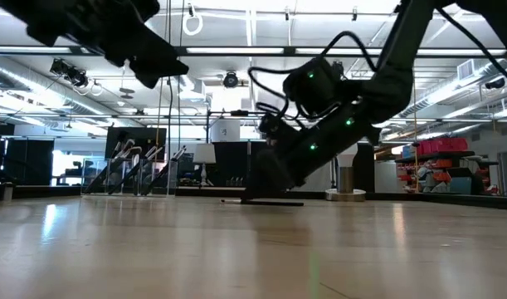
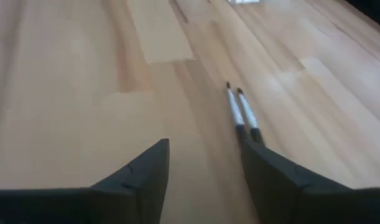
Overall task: Put items in baskets/containers
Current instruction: Put the eyeshadow brush into the transparent organizer
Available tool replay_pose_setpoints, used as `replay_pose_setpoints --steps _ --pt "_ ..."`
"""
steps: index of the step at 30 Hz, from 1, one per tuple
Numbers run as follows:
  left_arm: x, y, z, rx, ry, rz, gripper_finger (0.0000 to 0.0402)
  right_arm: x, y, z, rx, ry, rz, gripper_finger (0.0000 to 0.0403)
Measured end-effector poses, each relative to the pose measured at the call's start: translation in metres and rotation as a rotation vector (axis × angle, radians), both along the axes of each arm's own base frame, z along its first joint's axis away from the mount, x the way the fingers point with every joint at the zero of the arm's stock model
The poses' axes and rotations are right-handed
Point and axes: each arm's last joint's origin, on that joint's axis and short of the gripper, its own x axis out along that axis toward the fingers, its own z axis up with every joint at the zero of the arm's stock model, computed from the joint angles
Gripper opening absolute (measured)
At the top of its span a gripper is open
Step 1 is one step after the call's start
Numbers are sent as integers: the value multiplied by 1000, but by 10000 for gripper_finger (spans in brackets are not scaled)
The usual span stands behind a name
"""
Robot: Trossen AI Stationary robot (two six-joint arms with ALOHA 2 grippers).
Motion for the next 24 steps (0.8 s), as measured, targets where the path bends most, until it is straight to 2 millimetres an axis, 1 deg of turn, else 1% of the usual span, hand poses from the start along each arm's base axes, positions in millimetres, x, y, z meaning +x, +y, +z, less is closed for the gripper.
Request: replay_pose_setpoints --steps 6,12,17,24 --pt "-7 -15 -15 16 -52 -4 188 2 -14 -3 -22 61 -17 194" --pt "-9 -20 -18 17 -81 -18 188 1 -21 -4 20 73 17 186" --pt "-9 -21 -18 17 -85 -21 188 1 -19 -4 40 80 65 176" --pt "-9 -20 -18 18 -83 -21 188 2 -9 -4 37 83 114 163"
